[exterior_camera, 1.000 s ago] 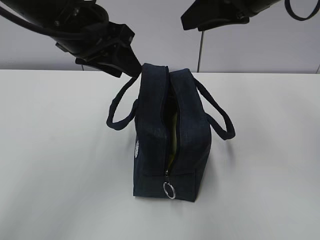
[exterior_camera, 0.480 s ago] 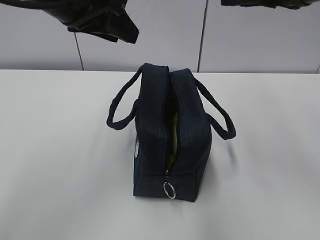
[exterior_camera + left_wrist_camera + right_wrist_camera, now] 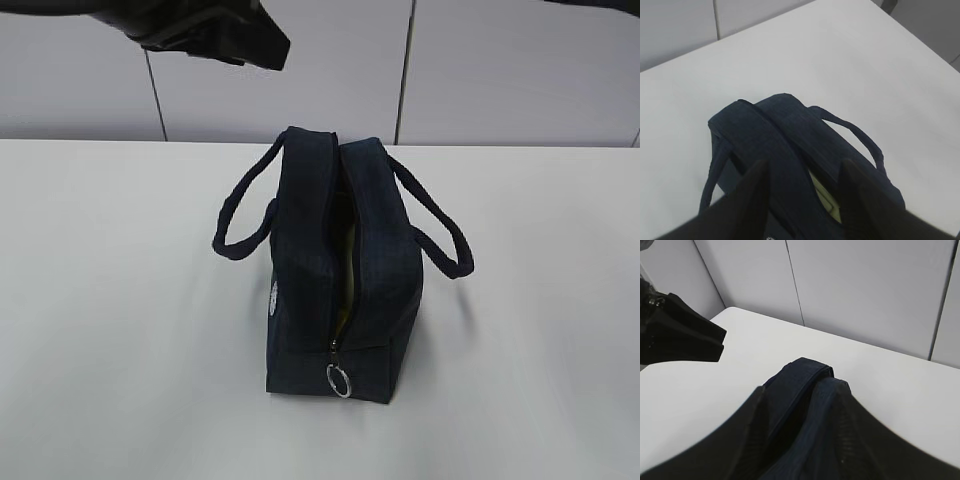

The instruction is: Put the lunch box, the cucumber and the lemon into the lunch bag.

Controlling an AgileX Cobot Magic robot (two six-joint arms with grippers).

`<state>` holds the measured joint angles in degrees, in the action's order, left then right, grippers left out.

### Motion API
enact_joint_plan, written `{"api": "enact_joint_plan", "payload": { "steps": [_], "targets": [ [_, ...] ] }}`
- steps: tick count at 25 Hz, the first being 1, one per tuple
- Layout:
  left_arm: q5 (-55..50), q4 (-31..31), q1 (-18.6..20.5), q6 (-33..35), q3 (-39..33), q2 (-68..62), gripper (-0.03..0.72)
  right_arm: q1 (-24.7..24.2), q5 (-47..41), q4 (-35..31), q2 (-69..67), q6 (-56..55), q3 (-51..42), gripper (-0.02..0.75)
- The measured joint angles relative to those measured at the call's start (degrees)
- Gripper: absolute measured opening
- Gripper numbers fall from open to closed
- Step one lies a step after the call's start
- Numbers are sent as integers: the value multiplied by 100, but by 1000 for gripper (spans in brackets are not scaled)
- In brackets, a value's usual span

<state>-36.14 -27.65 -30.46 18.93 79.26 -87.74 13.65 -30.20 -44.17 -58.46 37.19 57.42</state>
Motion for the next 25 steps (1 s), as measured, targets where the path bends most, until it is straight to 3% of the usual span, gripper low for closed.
{"api": "enact_joint_plan", "payload": {
  "steps": [9, 19, 25],
  "targets": [
    [924, -44, -53, 233, -1632, 1200, 310, 0, -93, -10, 1022, 0, -622, 272],
    [1002, -64, -62, 259, -2112, 2052, 310, 0, -1049, -54, 1699, -12, -1080, 253],
    [1002, -403, -75, 272, -2112, 2148, 310, 0, -1113, -504, 1701, -19, -1080, 245]
  ]
}}
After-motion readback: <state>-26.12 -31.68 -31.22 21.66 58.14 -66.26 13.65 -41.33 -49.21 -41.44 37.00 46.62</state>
